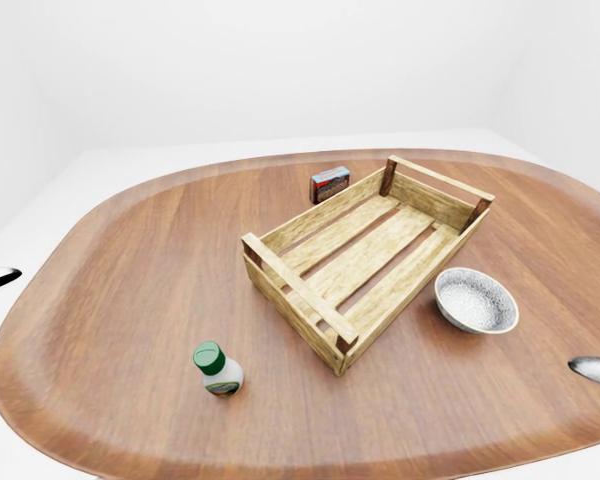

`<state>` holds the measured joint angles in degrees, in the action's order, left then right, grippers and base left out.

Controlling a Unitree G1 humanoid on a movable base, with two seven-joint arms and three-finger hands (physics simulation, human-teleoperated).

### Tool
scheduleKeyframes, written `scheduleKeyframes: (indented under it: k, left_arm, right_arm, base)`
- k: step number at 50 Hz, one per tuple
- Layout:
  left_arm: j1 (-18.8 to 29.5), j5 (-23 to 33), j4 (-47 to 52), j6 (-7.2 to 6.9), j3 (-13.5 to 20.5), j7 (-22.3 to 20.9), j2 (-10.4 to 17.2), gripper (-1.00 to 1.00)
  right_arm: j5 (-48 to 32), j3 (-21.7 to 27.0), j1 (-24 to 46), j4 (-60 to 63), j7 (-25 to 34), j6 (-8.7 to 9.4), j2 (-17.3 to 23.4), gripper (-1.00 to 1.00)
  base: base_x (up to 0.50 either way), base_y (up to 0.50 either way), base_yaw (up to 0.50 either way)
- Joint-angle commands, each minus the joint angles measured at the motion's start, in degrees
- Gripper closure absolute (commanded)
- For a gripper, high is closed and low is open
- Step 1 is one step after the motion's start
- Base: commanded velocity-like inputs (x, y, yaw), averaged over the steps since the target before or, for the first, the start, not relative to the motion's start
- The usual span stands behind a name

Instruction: Pick up the salad dressing and put it in the tray.

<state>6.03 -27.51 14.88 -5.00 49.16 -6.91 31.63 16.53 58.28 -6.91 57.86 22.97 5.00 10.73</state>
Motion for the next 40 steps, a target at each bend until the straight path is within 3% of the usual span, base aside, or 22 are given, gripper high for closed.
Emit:
scheduleKeyframes:
  k: [1,5,14,21,25,28,33,36,40]
  left_arm:
    - [0.0,0.4,-0.7,0.0,0.0,-0.2,0.1,-1.0]
    - [0.1,0.5,-1.4,0.0,-0.3,-0.3,0.1,-1.0]
    - [0.0,0.7,-1.6,0.0,-0.5,-0.4,0.0,-1.0]
    - [-0.1,0.6,-1.3,0.0,-0.3,-0.4,-0.1,-1.0]
    - [-0.2,0.6,-1.1,0.0,-0.3,-0.4,-0.1,-1.0]
    - [-0.2,0.6,-1.1,0.0,-0.3,-0.4,-0.1,-1.0]
    - [-0.2,0.5,-0.9,0.0,-0.2,-0.4,-0.1,-1.0]
    - [-0.2,0.6,-0.9,0.0,-0.2,-0.4,-0.1,-1.0]
    - [-0.2,0.5,-0.8,0.0,-0.1,-0.5,-0.1,-1.0]
  right_arm:
    - [-4.8,0.0,2.2,-0.3,0.7,0.0,-1.6,-1.0]
    - [1.2,3.6,1.7,-1.8,-1.8,0.0,-0.2,-1.0]
    - [-2.8,-0.8,1.0,-1.7,-1.1,0.0,-0.1,-1.0]
    - [-8.1,-4.4,0.8,-0.3,2.6,0.0,-1.5,-1.0]
    - [-6.6,-2.8,1.3,-0.7,3.1,0.0,-2.2,-1.0]
    - [-1.0,0.5,2.0,-1.2,0.4,0.0,-3.3,-1.0]
    - [0.6,0.3,0.2,-1.7,-0.5,0.0,-1.9,-1.0]
    - [-8.9,-4.6,-0.5,-1.7,-0.3,0.0,-1.8,-1.0]
    - [0.6,0.6,1.7,-2.1,-1.1,0.0,-2.5,-1.0]
  base:
    - [0.1,0.49,0.0]
    - [0.0,0.02,0.0]
    - [0.0,0.0,0.0]
    - [0.5,0.08,0.0]
    - [0.51,0.06,0.0]
    - [0.34,0.04,0.0]
    - [0.0,0.0,0.0]
    - [0.03,0.16,0.0]
    - [0.06,0.25,0.0]
